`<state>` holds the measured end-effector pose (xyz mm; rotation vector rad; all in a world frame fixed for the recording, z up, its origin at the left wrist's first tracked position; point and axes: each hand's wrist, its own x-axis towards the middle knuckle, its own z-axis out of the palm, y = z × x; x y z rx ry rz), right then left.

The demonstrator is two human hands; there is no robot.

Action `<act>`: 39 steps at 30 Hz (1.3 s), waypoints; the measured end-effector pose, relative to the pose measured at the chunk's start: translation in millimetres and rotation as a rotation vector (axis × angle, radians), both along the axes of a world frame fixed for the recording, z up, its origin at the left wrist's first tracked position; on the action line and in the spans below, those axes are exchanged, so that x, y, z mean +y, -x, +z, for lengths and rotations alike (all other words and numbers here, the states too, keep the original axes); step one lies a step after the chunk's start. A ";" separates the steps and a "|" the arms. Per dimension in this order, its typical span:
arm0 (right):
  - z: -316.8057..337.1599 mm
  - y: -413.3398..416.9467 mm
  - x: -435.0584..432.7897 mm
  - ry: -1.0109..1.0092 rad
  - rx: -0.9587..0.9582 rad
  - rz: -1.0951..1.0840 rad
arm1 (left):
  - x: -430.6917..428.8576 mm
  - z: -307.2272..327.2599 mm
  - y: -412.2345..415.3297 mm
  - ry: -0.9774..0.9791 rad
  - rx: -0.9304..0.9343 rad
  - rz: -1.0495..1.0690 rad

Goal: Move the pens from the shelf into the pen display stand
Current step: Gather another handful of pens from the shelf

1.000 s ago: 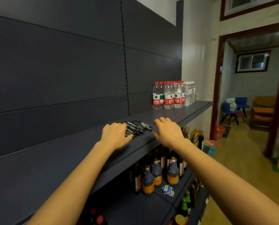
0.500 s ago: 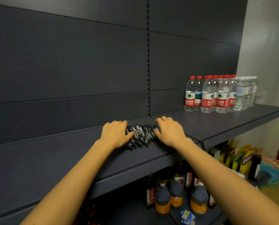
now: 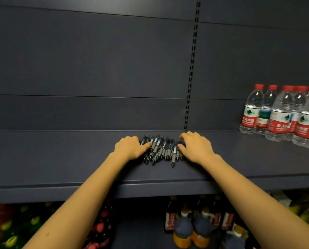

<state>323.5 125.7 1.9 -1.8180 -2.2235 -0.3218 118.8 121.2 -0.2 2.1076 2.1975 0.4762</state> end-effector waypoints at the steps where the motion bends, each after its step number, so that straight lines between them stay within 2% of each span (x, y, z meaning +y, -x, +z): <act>1: 0.8 -2.2 2.2 -0.005 0.005 0.005 | 0.6 1.0 -3.6 0.021 -0.046 0.019; 8: -1.2 -15.4 12.9 0.056 0.070 -0.034 | 11.3 13.8 -13.8 0.152 -0.269 0.084; 26: -3.5 -9.0 22.5 0.045 0.102 0.009 | 23.9 14.4 -15.5 0.222 -0.415 0.245; 31: -4.1 -5.7 23.9 0.038 0.094 0.027 | 25.0 6.8 -21.2 0.103 -0.406 0.291; 39: 0.5 3.8 22.8 0.016 0.100 0.059 | 30.3 -6.5 -4.4 -0.005 -0.557 0.242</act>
